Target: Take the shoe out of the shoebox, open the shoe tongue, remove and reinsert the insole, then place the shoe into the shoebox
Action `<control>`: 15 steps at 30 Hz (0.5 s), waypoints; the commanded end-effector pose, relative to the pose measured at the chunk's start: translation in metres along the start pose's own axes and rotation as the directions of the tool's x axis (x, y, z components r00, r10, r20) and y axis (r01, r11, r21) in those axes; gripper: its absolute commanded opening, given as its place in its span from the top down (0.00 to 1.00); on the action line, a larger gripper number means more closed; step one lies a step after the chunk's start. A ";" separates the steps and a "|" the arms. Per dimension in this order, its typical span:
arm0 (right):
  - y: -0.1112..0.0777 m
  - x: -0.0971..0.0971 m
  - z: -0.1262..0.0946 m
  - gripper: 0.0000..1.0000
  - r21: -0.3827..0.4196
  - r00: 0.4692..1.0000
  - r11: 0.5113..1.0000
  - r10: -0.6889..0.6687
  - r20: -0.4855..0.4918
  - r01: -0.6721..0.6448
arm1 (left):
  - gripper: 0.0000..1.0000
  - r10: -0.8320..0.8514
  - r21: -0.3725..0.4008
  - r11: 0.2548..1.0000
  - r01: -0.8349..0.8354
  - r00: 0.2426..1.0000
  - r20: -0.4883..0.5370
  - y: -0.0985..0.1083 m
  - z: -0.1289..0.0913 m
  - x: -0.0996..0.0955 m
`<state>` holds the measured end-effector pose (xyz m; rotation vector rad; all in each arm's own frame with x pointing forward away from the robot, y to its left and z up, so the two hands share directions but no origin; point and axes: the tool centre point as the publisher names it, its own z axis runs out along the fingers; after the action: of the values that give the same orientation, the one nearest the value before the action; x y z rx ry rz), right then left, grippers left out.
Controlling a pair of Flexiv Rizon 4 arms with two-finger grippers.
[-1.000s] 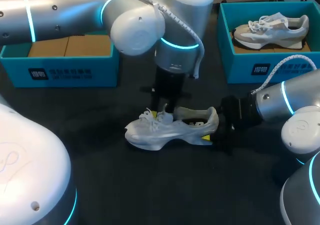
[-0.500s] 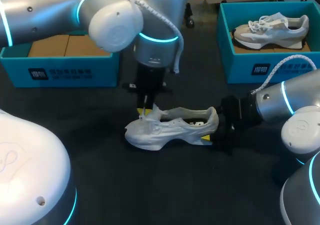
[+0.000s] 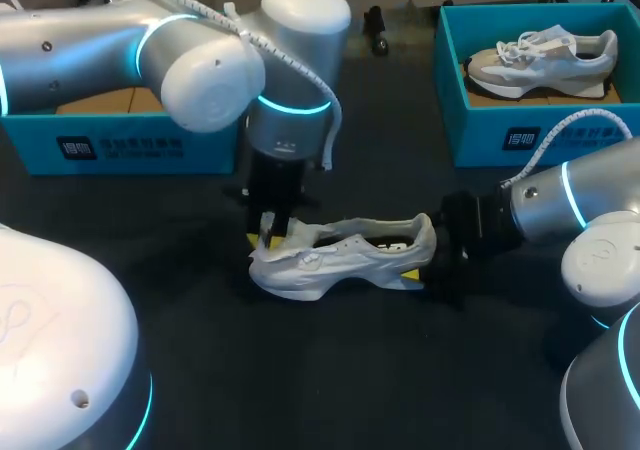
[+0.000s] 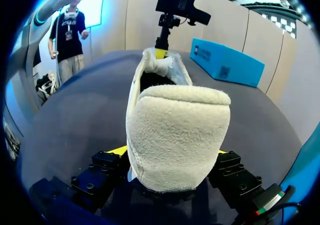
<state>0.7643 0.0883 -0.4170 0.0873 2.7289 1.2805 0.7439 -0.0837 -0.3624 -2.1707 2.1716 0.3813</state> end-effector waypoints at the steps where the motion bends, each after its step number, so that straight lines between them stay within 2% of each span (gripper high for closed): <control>1: -0.001 -0.001 0.001 1.00 0.005 1.000 1.000 0.000 0.003 -0.001 | 0.45 0.004 -0.004 1.000 -0.004 1.000 -0.002 -0.005 0.011 -0.002; 3: -0.001 -0.001 0.001 1.00 0.005 1.000 1.000 0.000 0.003 -0.001 | 0.26 0.004 -0.005 1.000 -0.004 1.000 -0.001 -0.006 0.013 -0.005; 4: -0.001 -0.001 0.001 1.00 0.005 1.000 1.000 0.000 0.003 -0.001 | 0.11 0.005 -0.006 1.000 -0.005 1.000 -0.001 -0.006 0.014 -0.007; 6: -0.001 -0.001 0.001 1.00 0.005 1.000 1.000 0.000 0.003 -0.001 | 0.00 0.008 -0.005 1.000 -0.008 1.000 -0.001 -0.007 0.014 -0.011; 12: -0.001 -0.001 0.001 1.00 0.005 1.000 1.000 0.000 0.003 -0.001 | 0.00 0.066 0.025 0.998 -0.065 0.997 -0.035 -0.010 0.005 -0.021; 15: -0.001 -0.001 0.001 1.00 0.005 1.000 1.000 0.000 0.003 -0.001 | 0.00 0.118 0.080 0.990 -0.112 0.991 -0.068 -0.012 -0.006 -0.023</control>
<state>0.7643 0.0880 -0.4171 0.0880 2.7289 1.2802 0.7632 -0.0739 -0.3668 -2.0726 2.2869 0.3117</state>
